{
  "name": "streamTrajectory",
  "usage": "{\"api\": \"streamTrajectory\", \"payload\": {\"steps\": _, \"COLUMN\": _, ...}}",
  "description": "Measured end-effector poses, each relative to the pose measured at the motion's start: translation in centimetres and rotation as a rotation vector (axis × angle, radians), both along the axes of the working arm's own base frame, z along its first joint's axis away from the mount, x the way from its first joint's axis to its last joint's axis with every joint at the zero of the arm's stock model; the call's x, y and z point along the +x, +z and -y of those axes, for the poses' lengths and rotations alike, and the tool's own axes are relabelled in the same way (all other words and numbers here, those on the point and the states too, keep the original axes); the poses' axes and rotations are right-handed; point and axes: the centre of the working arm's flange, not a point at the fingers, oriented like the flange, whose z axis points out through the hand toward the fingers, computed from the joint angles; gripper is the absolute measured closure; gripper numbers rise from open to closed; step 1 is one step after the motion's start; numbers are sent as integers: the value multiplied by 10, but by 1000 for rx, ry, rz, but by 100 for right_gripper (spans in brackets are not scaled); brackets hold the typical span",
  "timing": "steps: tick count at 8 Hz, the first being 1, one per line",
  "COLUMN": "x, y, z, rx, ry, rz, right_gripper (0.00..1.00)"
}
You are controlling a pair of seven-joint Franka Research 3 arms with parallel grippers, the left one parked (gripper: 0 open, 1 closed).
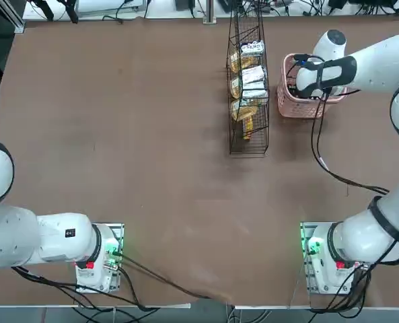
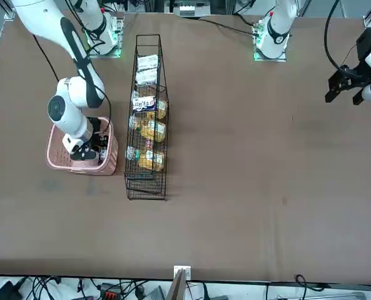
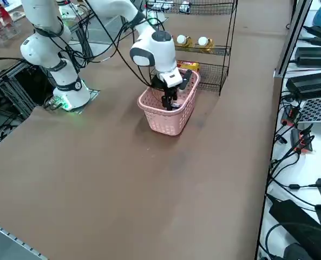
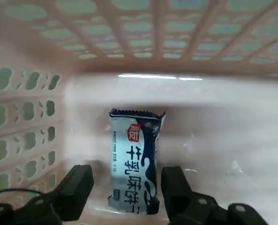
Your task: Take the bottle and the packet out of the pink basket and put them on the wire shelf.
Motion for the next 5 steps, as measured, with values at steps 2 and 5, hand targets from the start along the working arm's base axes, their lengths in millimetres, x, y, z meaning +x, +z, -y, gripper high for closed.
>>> {"api": "streamTrajectory", "payload": {"steps": 2, "x": 0, "y": -1, "z": 0, "rx": 0, "ry": 0, "rz": -2, "right_gripper": 12}}
{"api": "streamTrajectory", "payload": {"steps": 5, "x": 0, "y": -4, "z": 0, "rx": 0, "ry": 0, "rz": -3, "right_gripper": 13}}
